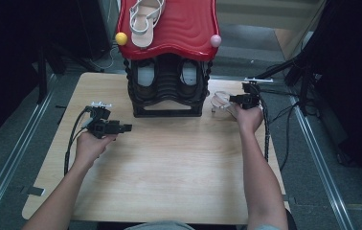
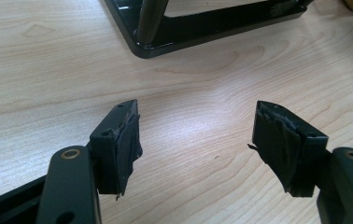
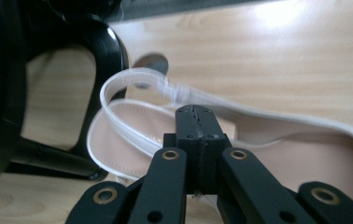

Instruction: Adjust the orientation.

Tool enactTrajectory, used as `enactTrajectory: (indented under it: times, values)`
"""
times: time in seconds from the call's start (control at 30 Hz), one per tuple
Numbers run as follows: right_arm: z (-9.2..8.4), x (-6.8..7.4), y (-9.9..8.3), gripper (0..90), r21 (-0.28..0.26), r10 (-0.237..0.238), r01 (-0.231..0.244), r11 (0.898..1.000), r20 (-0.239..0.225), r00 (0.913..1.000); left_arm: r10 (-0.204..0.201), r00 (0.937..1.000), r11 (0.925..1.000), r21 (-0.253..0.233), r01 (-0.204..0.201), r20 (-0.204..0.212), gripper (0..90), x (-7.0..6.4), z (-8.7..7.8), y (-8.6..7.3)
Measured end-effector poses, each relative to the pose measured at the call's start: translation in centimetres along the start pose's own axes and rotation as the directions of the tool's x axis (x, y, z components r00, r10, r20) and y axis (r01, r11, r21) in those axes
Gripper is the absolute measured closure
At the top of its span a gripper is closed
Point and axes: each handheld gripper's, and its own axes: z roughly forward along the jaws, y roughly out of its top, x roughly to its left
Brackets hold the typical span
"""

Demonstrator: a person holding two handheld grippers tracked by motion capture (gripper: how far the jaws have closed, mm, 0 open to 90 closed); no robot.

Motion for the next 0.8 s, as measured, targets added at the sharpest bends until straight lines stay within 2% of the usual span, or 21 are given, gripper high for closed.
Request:
enactTrajectory:
  times: [0.07,0.27,0.3,0.5,0.63,0.8]
  values:
    - [0.2,0.0,-0.2,90.0,0.021,0.004,-0.004,1.0,-0.005,1.0,-0.003,1.0,1.0,0.0,0.003,-0.001,32.6,0.0,0.0,0.0]
    - [-0.4,0.1,-0.7,90.0,0.084,-0.055,0.056,0.995,-0.015,0.9984,0.007,1.0,0.9999,0.007,-0.007,0.002,32.6,-0.3,-0.1,-0.2]
    - [-0.6,0.0,-0.8,90.0,0.093,-0.05,0.052,0.994,-0.016,0.9986,0.006,1.0,1.0,0.007,-0.006,0.003,32.6,-0.3,-0.1,-0.2]
    - [-1.5,-1.0,-1.8,90.0,0.101,-0.055,0.057,0.993,-0.017,0.9983,0.007,0.9999,0.9999,0.011,-0.008,0.009,32.7,-0.4,0.0,-0.2]
    - [-2.1,-1.6,-2.3,90.0,0.091,-0.049,0.05,0.995,-0.009,0.9987,-0.012,0.9996,0.9999,0.004,0.012,0.026,32.7,-0.3,0.0,-0.3]
    - [-2.7,-2.7,-2.6,90.0,0.114,-0.053,0.052,0.992,0.006,0.9986,-0.019,0.9995,0.9998,0.005,0.019,0.026,32.7,-0.1,0.1,-0.3]
